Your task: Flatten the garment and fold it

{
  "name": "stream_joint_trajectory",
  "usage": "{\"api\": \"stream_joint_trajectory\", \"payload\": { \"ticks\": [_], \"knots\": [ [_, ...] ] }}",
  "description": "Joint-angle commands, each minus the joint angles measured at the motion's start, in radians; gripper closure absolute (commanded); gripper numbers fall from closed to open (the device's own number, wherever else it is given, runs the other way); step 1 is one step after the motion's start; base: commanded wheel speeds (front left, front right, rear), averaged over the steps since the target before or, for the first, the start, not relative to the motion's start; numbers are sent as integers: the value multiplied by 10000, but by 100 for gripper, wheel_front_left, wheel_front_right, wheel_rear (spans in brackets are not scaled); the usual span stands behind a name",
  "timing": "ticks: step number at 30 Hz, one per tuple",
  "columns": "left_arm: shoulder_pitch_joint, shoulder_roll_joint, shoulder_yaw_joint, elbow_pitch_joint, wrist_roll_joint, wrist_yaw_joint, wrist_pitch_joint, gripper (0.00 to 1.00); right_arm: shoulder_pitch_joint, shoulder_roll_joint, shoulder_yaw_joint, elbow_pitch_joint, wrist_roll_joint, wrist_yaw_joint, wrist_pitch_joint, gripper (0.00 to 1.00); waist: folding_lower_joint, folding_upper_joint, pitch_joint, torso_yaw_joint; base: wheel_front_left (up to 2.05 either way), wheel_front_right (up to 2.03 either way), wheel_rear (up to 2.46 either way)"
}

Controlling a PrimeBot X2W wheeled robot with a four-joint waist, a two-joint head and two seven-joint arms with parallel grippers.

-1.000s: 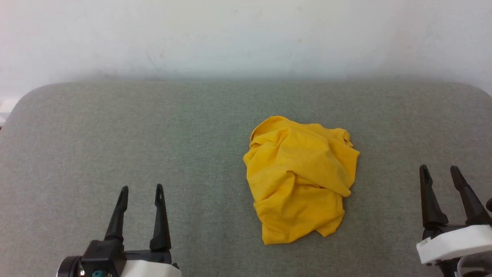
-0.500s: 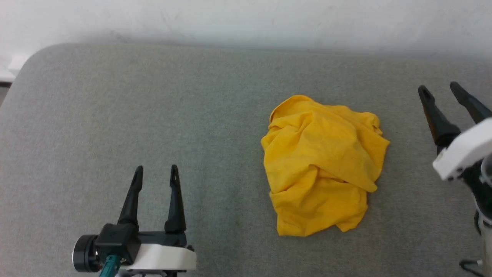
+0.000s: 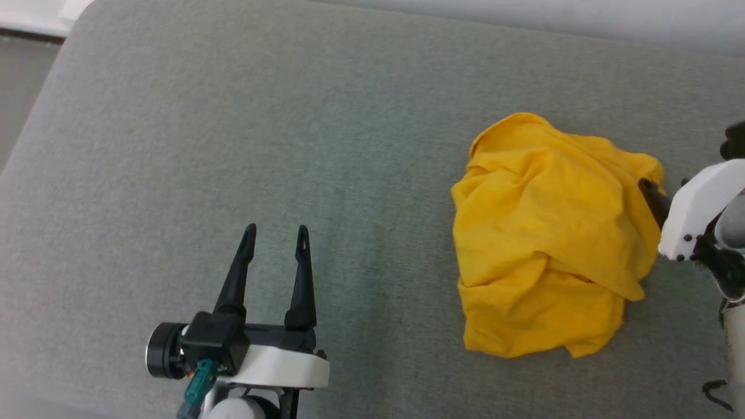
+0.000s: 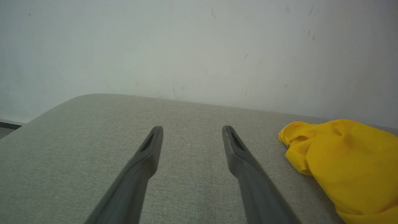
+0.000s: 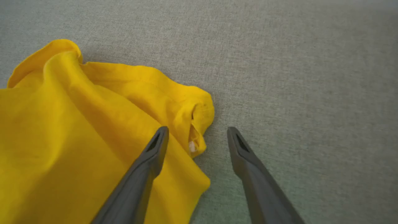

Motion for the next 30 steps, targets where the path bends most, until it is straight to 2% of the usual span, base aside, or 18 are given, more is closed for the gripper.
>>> {"api": "stream_joint_trajectory", "payload": {
  "ticks": [1, 5, 6, 7, 8, 15, 20, 26, 30],
  "knots": [
    [-168, -89, 52, 90, 104, -93, -49, 0, -137, 83, -34, 290, -139, -9, 31, 0, -2, 0, 406, 592, 0, 0, 0],
    [-145, -192, 164, 201, 178, -225, -49, 0, -75, 120, 55, 832, -550, -9, 66, 0, -2, 0, 468, 769, 0, 0, 0],
    [-142, -213, 181, 226, 199, -262, -49, 0, -50, 90, 88, 951, -664, -9, 31, 7, -2, 0, 458, 799, 0, 0, 0],
    [-135, -234, 199, 261, 215, -294, -49, 0, -25, 81, 117, 1061, -733, -9, -20, 78, -2, 0, 415, 819, 0, 0, 0],
    [-119, -253, 234, 289, 227, -311, -49, 0, -24, 107, 114, 1141, -750, -9, -80, 100, -2, 0, 368, 816, 0, 0, 0],
    [174, -305, 584, 435, 278, -393, -49, 0, -726, 96, 333, 741, -320, -9, -890, 100, -2, 0, -329, 427, 0, 0, 0],
    [385, -321, 772, 479, 306, -476, -49, 0, -1514, -183, -101, 40, 143, -9, -1463, 100, -2, 0, -853, 34, 0, 0, 0],
    [628, -288, 981, 438, 337, -546, -49, 0, -849, -553, -1558, -1481, 441, -9, -1774, 100, -2, 0, -1113, -246, 0, 0, 0],
    [831, -200, 1150, 345, 370, -554, -49, 0, 937, -90, -2972, -3031, 848, -9, -1665, 100, -2, 0, -1057, -518, 0, 0, 0]
  ]
}}
